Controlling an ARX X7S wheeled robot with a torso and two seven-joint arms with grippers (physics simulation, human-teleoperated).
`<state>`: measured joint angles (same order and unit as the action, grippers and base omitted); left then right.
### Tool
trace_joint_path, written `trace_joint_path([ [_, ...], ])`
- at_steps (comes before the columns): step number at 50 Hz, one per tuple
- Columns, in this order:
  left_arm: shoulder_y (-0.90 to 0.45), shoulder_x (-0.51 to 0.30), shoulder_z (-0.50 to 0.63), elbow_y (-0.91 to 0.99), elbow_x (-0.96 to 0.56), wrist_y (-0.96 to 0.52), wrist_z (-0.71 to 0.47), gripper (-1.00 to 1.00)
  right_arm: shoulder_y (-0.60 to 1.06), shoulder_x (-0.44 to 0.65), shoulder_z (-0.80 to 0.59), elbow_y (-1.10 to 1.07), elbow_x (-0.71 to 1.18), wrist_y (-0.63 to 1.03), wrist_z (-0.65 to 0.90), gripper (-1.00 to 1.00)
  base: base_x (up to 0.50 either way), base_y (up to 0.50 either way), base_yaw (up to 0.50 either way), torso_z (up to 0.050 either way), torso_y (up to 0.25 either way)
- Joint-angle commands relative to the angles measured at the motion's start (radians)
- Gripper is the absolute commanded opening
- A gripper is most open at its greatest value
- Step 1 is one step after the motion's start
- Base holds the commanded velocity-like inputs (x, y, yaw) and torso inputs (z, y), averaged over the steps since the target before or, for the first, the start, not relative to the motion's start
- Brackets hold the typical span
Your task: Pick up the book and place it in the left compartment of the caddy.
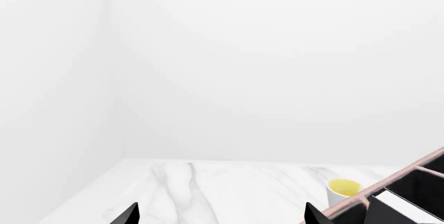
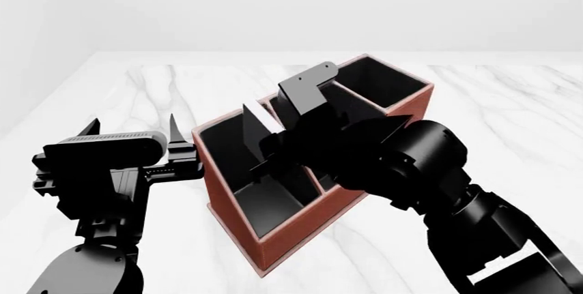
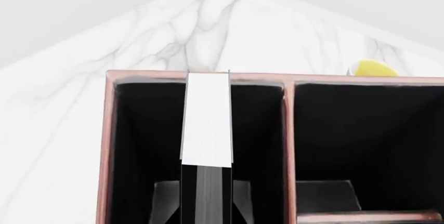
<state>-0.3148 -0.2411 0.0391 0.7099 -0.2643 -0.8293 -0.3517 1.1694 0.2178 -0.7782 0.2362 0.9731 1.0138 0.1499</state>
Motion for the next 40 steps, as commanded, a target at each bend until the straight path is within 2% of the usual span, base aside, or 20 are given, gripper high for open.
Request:
trace_joint_path([
  [1,0.001,-0.003,0.003,-0.004,-0.004,0.005,-0.004,1.0,-0.031,-0.021,-0.042,0.064,-0.074,-0.064,-0.066,-1.0,0.0,0.0,0.0,0.0,0.0],
  [15,0.0,-0.008,0.01,-0.005,-0.007,0.006,-0.011,1.0,-0.063,-0.044,-0.083,0.181,-0.123,-0.139,-0.118,-1.0,0.0,0.0,0.0,0.001,0.001],
  [40,0.0,-0.016,0.014,-0.007,-0.019,0.009,-0.018,1.0,-0.077,-0.061,-0.114,0.223,-0.129,-0.147,-0.138,-1.0,0.0,0.0,0.0,0.0,0.001],
])
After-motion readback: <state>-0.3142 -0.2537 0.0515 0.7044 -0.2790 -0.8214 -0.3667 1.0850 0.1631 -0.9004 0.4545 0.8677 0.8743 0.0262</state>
